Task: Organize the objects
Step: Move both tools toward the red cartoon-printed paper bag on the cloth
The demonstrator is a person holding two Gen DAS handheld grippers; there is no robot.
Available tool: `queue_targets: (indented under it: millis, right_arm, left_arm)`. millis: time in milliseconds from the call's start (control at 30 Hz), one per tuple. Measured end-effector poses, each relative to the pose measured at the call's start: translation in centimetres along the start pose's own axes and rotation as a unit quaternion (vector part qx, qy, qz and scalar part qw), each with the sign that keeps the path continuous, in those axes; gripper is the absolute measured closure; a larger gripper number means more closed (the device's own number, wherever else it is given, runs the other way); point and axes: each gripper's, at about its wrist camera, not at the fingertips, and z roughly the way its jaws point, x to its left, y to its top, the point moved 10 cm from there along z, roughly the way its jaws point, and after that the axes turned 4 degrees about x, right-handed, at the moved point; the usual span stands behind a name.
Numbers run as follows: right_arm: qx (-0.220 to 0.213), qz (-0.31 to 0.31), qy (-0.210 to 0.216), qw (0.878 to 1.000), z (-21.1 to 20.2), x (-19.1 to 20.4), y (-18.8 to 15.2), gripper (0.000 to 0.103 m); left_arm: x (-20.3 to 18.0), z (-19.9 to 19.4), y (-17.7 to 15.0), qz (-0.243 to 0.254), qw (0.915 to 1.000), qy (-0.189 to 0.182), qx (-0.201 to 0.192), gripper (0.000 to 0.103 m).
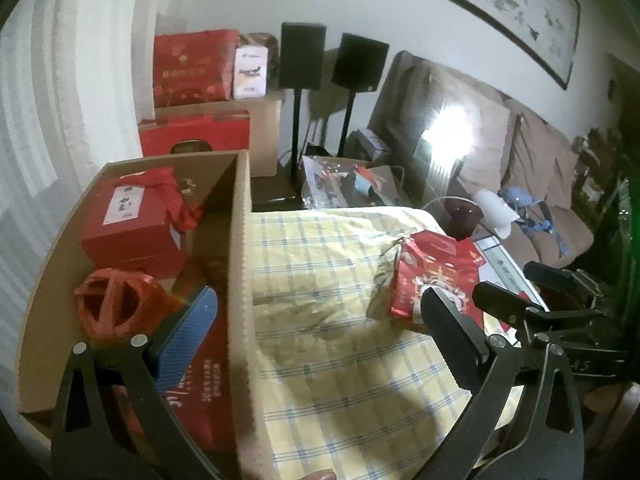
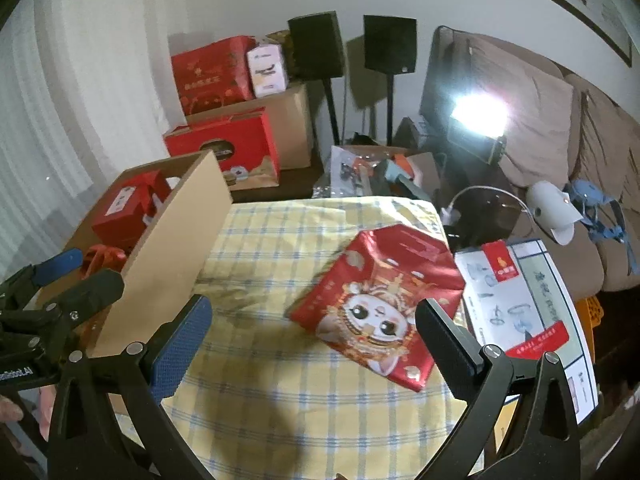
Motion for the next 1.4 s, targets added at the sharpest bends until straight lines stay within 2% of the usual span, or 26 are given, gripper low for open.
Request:
queue_targets:
  millis: [633,1200,1267,1333,1400]
  right_arm:
    - [0.01,0.048,-0.035,0.998,1.0,-6.8,-1.3,0.001]
    - [0.048,0.1,-0.05,0.993,4.8,-12.1,-3.9,0.001]
    - [0.052,0.105,-0.05,0.992,5.3,-12.4,-4.2,0.003]
    - [0.058,0.11,-0.048,0.991,5.8,-12.7,-4.5,0.012]
    - [0.066,0.115,-0.047,0.99,6.4,-13.1,-4.9,0.014]
  left_arm:
    - [-4.7,4.6,0.3,0.035,0.9991,-0.004,0.023,0.001]
    - [-7.5,12.3,-1.8,0.039,0.9945,-0.028,0.093,0.002]
    - [-7.5,12.8,-1.8,0.036,0.9941,-0.03,0.097,0.002]
    - [-7.6,13.5,-1.9,0.036,0.9935,-0.032,0.103,0.004]
    - [-7.8,14.2,-2.1,0.037,0.9926,-0.037,0.11,0.008]
